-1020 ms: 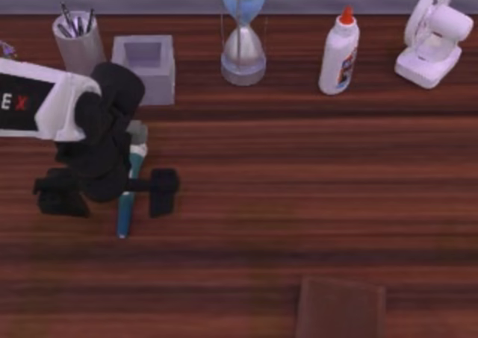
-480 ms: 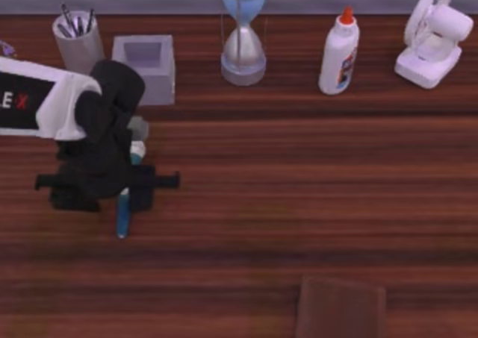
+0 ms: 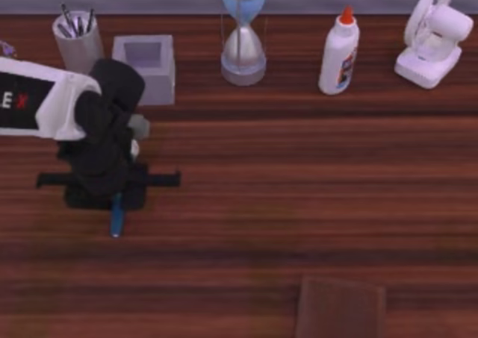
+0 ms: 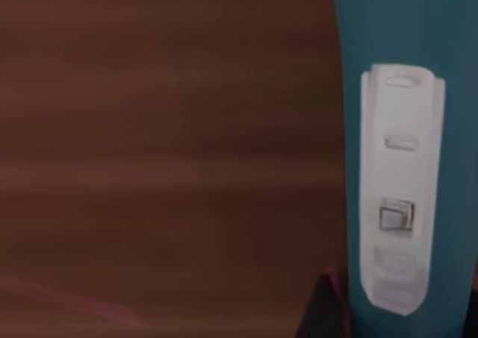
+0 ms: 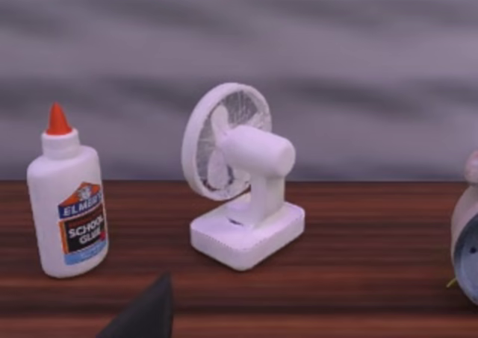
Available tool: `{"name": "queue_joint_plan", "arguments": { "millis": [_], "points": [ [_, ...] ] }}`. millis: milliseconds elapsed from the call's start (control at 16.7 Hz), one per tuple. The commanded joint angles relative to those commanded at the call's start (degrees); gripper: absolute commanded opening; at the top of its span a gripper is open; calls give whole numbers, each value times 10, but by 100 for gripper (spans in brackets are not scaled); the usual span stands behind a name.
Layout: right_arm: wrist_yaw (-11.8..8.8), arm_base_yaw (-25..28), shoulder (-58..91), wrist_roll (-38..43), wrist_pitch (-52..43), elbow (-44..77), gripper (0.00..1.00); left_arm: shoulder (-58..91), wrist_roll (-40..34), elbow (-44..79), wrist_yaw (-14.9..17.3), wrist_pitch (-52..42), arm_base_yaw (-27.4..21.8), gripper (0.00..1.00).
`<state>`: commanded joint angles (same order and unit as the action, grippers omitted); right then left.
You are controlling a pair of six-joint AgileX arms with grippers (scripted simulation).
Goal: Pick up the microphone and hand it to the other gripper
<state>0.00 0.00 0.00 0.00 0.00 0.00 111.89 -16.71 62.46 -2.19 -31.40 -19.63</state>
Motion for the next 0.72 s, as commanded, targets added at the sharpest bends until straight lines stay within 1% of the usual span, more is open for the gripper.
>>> {"name": "queue_joint_plan", "arguments": {
  "millis": [120, 300, 480, 720],
  "points": [
    [0, 0, 0, 0, 0, 0, 100, -6, 8, -6, 14, 29, 0, 0],
    [0, 0, 0, 0, 0, 0, 100, -24, 28, -25, 51, 119, 3, 0],
    [0, 0, 0, 0, 0, 0, 100, -51, 56, -59, 104, 257, 8, 0],
    [0, 0, 0, 0, 0, 0, 100, -100, 99, -119, 185, 483, 16, 0]
  ]
}}
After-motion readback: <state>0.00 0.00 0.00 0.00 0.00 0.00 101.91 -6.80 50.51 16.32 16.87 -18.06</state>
